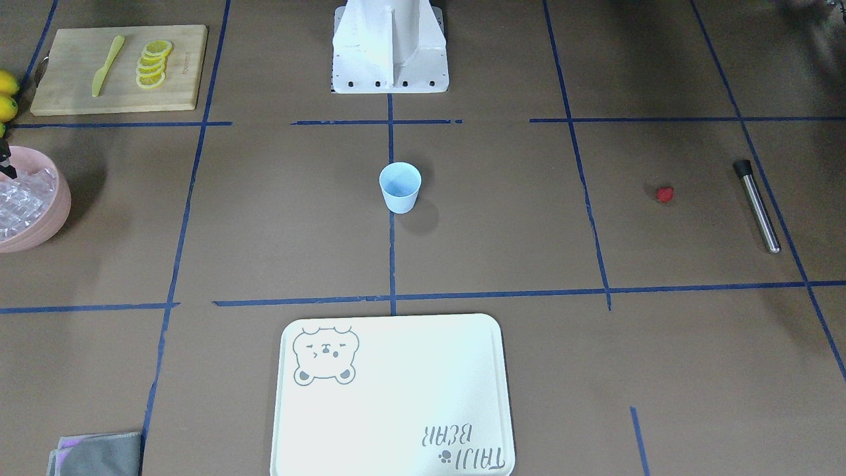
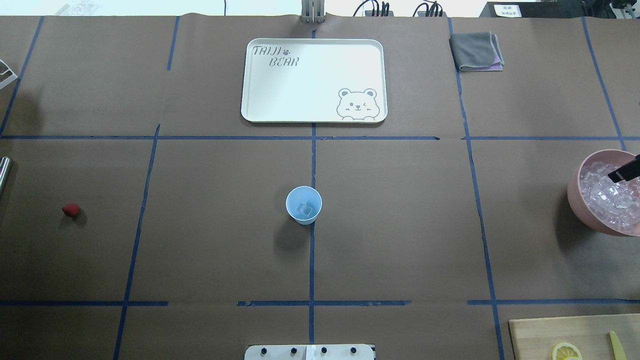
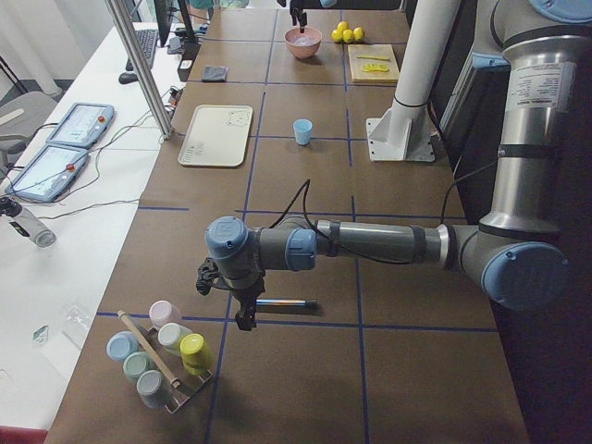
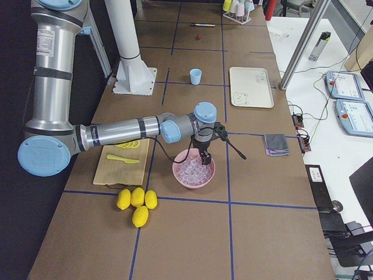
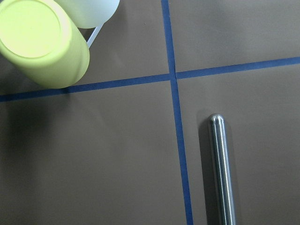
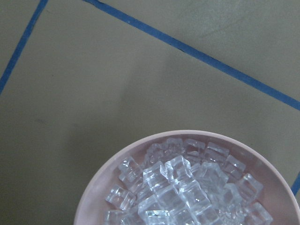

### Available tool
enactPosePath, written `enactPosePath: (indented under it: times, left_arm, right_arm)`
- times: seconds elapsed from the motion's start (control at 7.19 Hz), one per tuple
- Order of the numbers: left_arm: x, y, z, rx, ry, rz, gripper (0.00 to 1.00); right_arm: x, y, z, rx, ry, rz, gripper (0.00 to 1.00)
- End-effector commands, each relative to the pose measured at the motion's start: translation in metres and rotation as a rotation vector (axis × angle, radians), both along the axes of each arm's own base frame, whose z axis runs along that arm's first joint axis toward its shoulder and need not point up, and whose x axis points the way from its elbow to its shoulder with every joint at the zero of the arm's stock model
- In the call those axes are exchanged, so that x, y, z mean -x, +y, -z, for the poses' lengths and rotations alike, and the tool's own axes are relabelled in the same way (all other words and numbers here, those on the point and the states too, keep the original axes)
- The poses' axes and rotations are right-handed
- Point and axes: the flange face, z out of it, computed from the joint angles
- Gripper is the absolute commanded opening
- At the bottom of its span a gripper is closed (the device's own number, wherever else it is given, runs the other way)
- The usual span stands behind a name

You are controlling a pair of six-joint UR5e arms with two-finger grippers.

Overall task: Mash ice and strawberries in cup
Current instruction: 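Lower the right gripper into the bowl and grasp another ice cube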

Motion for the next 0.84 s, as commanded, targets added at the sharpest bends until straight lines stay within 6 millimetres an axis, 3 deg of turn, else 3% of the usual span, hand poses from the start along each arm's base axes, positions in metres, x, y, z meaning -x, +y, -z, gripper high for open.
enactPosePath:
  times: [0.0,0.7]
  left_arm:
    - [0.000,0.000,0.000,0.001,0.000,0.000,1.00]
    - [-0.001,0.000,-0.001,0.003,0.000,-0.002,1.00]
  right_arm:
    - [0.015,0.003,-0.009,0.010,0.007,0.022,0.99]
    - [0.032,0.008,-0.025,0.052,0.018,0.049,0.94]
